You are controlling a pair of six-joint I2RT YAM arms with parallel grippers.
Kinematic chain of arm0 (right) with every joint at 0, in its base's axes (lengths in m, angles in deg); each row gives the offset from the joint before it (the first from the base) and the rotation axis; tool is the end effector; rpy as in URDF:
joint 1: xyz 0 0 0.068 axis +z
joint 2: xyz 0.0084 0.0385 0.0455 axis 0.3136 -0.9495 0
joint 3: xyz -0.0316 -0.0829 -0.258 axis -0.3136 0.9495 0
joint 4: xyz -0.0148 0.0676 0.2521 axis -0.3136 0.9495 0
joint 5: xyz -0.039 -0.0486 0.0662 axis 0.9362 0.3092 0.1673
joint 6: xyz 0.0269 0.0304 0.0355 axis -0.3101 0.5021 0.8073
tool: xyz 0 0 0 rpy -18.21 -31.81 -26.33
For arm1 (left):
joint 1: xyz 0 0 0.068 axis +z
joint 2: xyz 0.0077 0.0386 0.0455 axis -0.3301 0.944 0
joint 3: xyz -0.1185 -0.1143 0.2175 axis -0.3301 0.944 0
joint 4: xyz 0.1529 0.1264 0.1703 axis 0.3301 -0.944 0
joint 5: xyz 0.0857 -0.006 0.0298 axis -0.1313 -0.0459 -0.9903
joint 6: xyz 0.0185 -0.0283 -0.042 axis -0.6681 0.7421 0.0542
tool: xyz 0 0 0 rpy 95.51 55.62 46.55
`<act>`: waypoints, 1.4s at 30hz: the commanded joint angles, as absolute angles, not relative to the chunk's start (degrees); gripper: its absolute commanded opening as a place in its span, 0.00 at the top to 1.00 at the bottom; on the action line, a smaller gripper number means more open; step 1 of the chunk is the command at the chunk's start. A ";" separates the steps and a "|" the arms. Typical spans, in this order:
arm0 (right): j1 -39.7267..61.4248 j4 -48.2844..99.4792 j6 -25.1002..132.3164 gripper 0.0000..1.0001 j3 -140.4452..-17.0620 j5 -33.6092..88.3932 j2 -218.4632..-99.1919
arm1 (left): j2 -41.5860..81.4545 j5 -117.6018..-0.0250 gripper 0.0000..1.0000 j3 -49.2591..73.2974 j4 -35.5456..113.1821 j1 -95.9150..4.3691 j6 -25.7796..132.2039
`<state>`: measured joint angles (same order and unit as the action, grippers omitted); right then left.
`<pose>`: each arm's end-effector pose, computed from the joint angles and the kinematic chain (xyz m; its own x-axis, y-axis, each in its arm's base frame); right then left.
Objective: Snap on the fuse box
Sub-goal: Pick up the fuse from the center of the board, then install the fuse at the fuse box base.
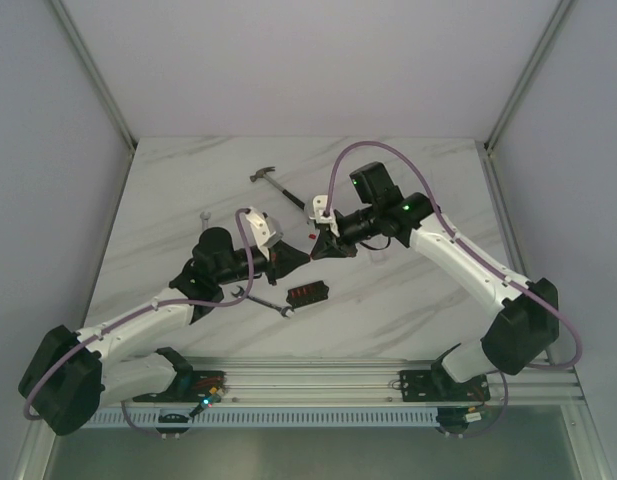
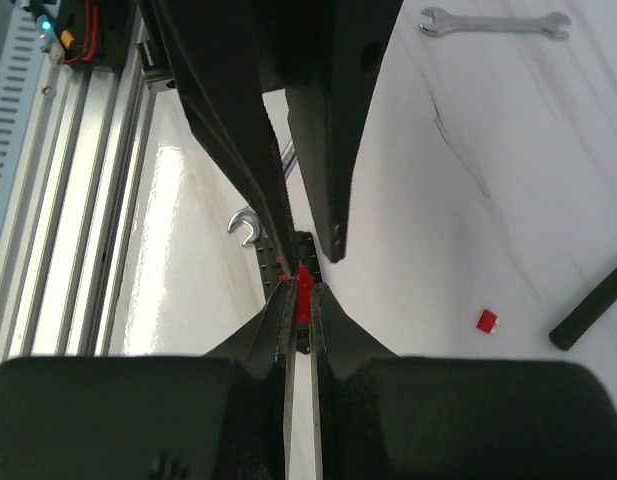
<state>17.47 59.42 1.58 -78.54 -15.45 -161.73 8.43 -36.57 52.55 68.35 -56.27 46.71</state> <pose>0.2389 0.2059 0.3329 0.1991 -0.4130 -0.8887 -0.9773 -0.1511 -0.1487 0.1870 -0.1636 0.2694 -0.0905 -0.0273 -0.9955 0.9195 0.3817 -0.0941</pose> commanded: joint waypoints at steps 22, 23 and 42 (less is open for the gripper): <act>29.33 51.49 63.39 1.00 -69.86 28.25 -168.19 | 11.21 -57.64 0.26 56.83 50.87 -55.92 78.09; 29.74 51.47 64.44 1.00 -69.57 29.16 -168.88 | 12.02 -56.94 0.26 56.66 50.79 -55.92 78.63; 33.28 51.80 71.02 1.00 -67.97 41.76 -174.39 | 24.37 -48.26 0.39 53.47 51.22 -56.27 78.80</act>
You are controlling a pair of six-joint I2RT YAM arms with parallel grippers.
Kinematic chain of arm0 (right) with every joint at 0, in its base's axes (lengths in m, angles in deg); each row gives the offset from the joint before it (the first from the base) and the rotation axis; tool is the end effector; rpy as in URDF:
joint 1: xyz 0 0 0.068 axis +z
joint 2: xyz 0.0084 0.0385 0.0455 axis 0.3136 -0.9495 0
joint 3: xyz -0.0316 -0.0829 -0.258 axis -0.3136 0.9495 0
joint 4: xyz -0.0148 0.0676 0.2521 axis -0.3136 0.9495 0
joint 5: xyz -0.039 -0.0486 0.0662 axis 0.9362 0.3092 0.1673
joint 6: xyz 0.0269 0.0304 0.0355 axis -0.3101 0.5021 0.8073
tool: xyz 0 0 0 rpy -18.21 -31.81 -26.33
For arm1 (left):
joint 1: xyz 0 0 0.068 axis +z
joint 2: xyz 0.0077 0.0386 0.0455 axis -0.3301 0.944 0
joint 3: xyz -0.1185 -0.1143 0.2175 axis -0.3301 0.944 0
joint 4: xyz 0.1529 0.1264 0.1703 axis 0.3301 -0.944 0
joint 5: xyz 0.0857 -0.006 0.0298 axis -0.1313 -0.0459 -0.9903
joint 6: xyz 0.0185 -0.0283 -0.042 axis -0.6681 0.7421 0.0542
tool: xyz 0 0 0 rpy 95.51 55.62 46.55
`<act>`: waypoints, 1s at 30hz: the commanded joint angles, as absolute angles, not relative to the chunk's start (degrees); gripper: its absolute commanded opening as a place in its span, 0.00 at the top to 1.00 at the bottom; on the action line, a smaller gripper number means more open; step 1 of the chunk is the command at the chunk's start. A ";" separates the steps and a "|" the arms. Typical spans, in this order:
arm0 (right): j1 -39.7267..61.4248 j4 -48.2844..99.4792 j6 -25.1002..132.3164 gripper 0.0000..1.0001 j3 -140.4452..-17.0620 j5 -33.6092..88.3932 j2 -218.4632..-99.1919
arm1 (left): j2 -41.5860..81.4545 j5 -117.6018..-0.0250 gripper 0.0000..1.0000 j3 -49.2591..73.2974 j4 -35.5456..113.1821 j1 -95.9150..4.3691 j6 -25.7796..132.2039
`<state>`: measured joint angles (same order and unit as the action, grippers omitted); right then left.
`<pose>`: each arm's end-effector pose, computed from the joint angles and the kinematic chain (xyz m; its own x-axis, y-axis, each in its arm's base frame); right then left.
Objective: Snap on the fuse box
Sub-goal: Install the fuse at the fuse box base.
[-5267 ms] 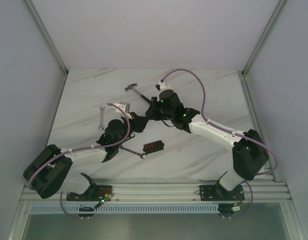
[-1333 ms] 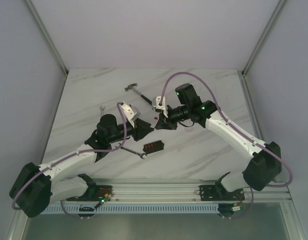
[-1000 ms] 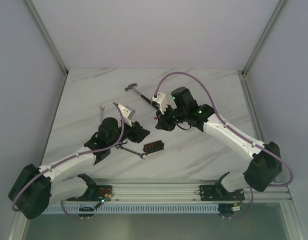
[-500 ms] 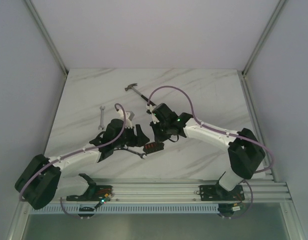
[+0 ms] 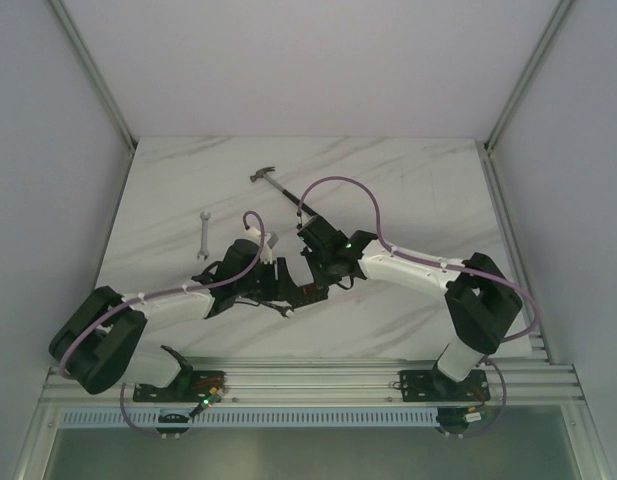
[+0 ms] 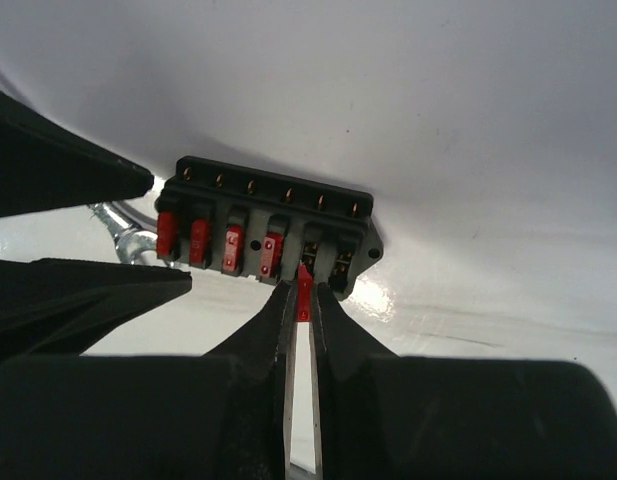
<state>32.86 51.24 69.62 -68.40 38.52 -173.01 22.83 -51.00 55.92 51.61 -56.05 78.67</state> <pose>0.2195 0.2690 0.2148 -0.7739 -0.3432 -0.5322 -0.4944 0.8526 0.1691 0.2011 -0.1626 0.1605 -0.8238 -0.1069 -0.5567 0.3263 0.7137 -0.6198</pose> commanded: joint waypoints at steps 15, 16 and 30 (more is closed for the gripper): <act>33.37 51.65 69.48 1.00 -70.03 43.48 -178.99 | 26.82 -47.17 0.43 53.12 53.81 -56.86 79.41; 33.39 51.56 68.97 1.00 -70.51 43.60 -179.41 | 26.68 -47.55 0.42 53.24 53.83 -56.85 79.50; 33.27 52.68 61.24 1.00 -73.11 42.56 -178.26 | 22.96 -54.28 0.40 52.99 49.75 -56.45 79.73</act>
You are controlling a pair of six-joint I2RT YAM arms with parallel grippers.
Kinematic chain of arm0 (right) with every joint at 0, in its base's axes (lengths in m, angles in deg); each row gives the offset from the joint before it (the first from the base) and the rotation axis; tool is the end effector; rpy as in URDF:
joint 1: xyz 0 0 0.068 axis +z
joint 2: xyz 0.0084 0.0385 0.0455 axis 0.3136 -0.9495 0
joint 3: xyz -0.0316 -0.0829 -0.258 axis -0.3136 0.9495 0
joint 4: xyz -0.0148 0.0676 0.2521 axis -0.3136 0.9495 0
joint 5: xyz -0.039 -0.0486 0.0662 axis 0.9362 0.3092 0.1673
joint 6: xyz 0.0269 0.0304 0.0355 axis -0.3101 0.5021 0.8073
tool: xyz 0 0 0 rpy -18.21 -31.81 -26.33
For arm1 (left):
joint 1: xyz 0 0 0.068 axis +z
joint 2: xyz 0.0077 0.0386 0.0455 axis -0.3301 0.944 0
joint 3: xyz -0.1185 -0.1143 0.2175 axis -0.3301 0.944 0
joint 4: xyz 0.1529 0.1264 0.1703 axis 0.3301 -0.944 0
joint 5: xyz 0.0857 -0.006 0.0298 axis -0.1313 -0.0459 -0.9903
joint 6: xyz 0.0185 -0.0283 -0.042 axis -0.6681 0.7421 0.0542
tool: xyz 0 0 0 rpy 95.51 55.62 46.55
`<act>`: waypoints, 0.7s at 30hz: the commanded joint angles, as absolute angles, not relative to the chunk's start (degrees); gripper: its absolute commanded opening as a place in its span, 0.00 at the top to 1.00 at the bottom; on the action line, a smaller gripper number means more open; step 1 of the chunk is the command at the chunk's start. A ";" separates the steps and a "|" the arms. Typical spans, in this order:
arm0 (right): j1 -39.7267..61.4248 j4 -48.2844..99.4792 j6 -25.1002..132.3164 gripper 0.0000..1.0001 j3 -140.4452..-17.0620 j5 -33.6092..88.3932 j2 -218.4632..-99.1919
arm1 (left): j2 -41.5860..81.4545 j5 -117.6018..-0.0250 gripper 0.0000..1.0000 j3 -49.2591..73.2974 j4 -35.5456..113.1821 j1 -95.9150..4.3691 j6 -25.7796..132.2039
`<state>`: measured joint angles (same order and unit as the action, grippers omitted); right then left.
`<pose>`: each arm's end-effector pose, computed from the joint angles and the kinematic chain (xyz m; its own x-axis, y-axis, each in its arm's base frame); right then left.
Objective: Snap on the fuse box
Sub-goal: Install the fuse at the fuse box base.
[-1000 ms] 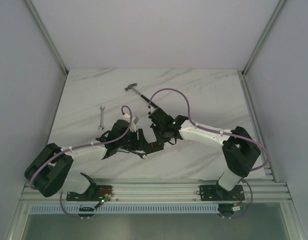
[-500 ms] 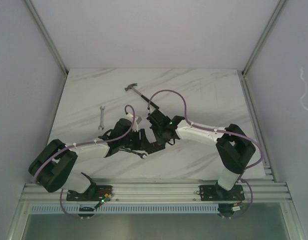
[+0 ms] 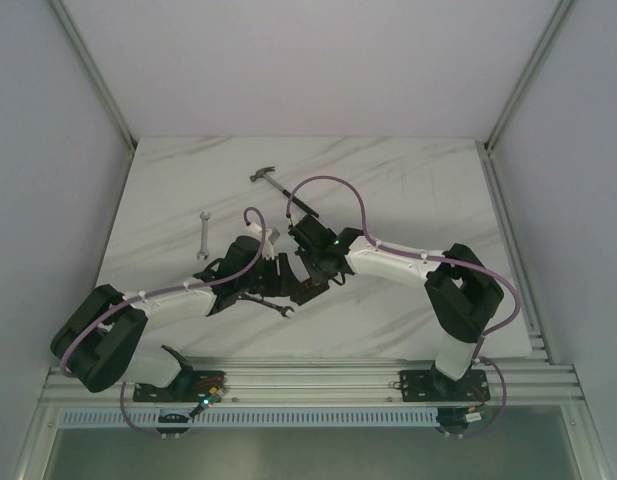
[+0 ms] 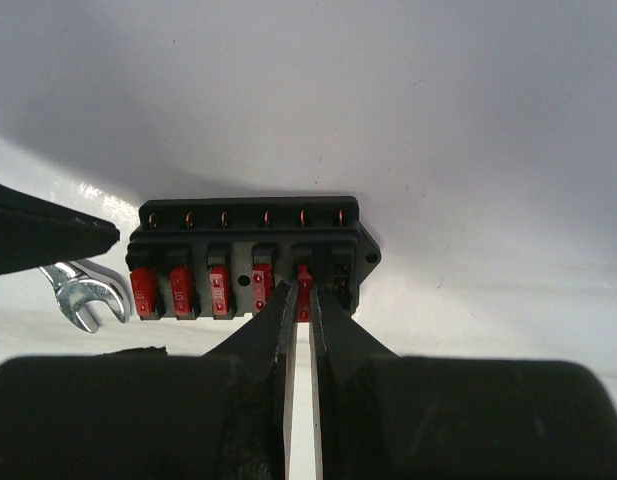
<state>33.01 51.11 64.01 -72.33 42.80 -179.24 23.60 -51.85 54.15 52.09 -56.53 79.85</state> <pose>0.2345 0.2849 0.1990 -0.7245 -0.4349 -0.5348 -0.5385 0.8414 0.0452 0.2062 -0.1686 0.1670 -0.8156 -0.1297 -0.5639 0.3227 0.7070 -0.6293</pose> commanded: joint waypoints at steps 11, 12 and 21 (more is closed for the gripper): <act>33.28 53.64 61.03 1.00 -73.75 43.34 -178.40 | 23.51 -55.73 0.39 51.96 48.31 -56.45 79.53; 33.27 53.65 61.10 1.00 -73.88 43.56 -178.25 | 23.62 -55.74 0.39 51.88 48.32 -56.45 79.47; 33.28 53.95 62.46 1.00 -74.40 44.31 -176.97 | 24.90 -56.00 0.40 50.75 48.26 -56.45 79.51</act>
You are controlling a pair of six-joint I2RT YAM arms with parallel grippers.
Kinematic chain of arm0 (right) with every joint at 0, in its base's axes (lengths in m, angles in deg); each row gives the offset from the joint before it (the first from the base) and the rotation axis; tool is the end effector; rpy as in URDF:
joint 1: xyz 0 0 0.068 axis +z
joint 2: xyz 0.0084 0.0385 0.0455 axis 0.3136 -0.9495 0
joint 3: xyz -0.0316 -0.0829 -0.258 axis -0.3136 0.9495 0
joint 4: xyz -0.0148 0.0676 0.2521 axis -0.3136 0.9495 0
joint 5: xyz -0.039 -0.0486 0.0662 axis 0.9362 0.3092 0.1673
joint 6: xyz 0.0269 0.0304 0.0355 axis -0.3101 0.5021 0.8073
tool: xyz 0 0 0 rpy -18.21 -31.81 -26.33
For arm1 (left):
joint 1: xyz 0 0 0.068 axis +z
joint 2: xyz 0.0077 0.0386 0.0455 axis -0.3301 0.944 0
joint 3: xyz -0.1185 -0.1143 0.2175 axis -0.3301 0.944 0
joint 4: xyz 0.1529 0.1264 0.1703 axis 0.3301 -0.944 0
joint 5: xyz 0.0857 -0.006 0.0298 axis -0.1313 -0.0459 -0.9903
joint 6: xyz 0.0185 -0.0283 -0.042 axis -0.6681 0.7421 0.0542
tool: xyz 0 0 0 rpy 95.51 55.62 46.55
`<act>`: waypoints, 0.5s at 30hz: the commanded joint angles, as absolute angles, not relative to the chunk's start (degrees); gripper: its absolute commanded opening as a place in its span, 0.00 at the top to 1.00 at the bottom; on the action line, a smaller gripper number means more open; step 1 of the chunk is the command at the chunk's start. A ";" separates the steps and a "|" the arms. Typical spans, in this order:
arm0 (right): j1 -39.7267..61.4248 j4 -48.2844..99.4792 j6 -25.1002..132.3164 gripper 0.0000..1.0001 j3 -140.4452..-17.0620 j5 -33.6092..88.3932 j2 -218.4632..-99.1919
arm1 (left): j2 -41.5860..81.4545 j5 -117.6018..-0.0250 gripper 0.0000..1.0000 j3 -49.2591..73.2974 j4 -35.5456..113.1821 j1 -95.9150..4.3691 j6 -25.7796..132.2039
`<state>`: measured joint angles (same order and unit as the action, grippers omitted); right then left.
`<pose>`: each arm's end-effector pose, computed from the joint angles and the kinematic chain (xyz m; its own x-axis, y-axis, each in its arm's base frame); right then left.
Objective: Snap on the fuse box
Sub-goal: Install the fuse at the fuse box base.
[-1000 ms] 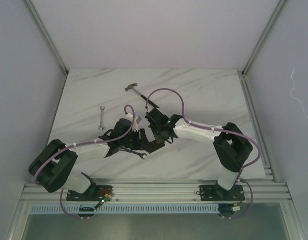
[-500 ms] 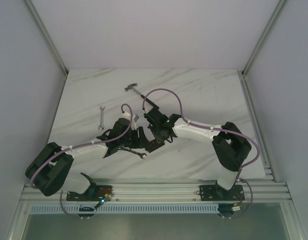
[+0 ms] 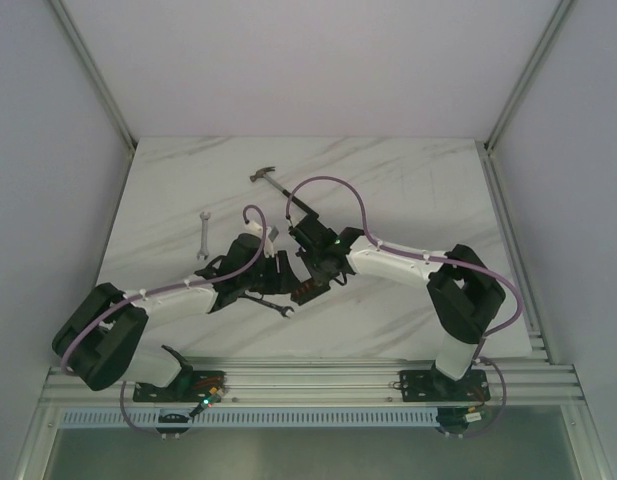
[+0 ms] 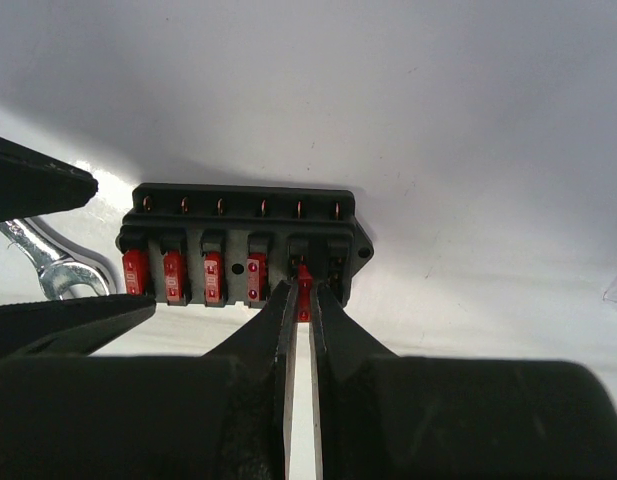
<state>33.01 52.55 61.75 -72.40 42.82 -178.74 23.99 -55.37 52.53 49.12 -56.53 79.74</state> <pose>0.2327 0.2827 0.2009 -0.7077 -0.4740 -0.5240 -0.5663 0.8240 0.0194 0.2102 -0.1689 0.1687 -0.8099 -0.1433 -0.5688 0.2854 0.7509 -0.5956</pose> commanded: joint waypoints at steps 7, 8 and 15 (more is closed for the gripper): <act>33.26 53.90 62.58 1.00 -74.29 44.14 -177.39 | 27.10 -55.79 0.47 50.10 48.30 -56.52 79.58; 33.30 53.94 62.68 1.00 -74.31 44.14 -177.56 | 27.18 -55.89 0.48 50.15 48.29 -56.46 79.63; 33.31 52.84 62.79 1.00 -74.61 44.15 -178.09 | 27.72 -56.17 0.52 50.09 48.25 -56.45 79.91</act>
